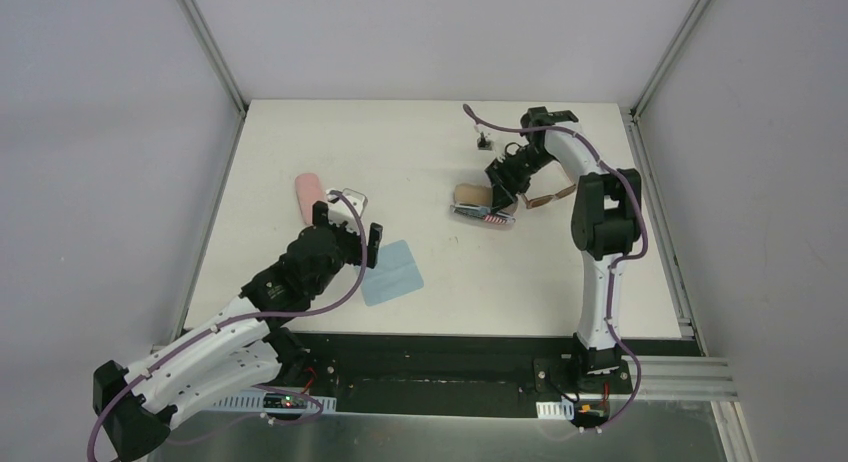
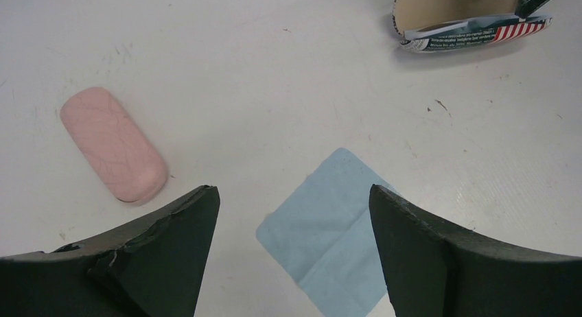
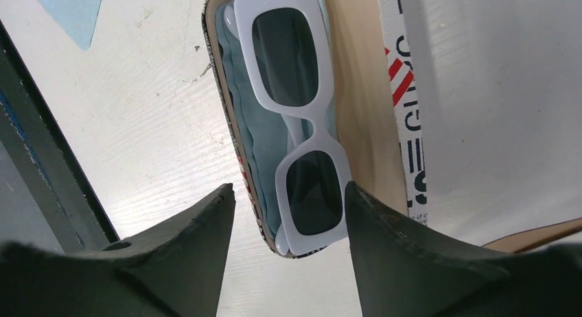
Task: Organize the sunglasses
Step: Place the sunglasses in the sunglasses case.
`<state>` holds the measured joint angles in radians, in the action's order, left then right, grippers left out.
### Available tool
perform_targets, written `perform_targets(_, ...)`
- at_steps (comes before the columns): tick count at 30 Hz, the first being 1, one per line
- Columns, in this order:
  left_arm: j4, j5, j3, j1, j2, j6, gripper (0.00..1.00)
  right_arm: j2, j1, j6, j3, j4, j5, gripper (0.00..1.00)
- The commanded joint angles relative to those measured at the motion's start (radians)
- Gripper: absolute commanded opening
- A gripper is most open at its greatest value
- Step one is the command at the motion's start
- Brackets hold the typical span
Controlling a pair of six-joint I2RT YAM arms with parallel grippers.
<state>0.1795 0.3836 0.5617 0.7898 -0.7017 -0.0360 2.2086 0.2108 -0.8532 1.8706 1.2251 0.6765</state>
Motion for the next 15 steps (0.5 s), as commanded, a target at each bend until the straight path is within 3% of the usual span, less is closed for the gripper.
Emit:
perform_targets(1, -0.03, -0.03, 0.019, -0.014, -0.034, -0.011, 0.82, -0.093, -0.006, 0.003, 0.046, 0.004, 0.007, 0.62)
perform_targets(6, -0.034, -0.074, 0.064, -0.012, -0.086, -0.117, 0.77, -0.109, -0.023, 0.002, 0.097, 0.026, 0.005, 0.62)
perform_targets(9, -0.097, -0.107, 0.061, -0.005, -0.146, -0.236, 0.69, -0.108, -0.046, 0.003, 0.163, 0.034, 0.022, 0.58)
perform_targets(12, -0.244, -0.106, 0.024, 0.042, -0.258, -0.336, 0.56, -0.096, -0.069, 0.042, 0.193, -0.038, 0.025, 0.51)
perform_targets(15, -0.427, -0.063, -0.004, 0.096, -0.423, -0.448, 0.31, -0.074, -0.082, 0.146, 0.18, -0.192, -0.004, 0.42)
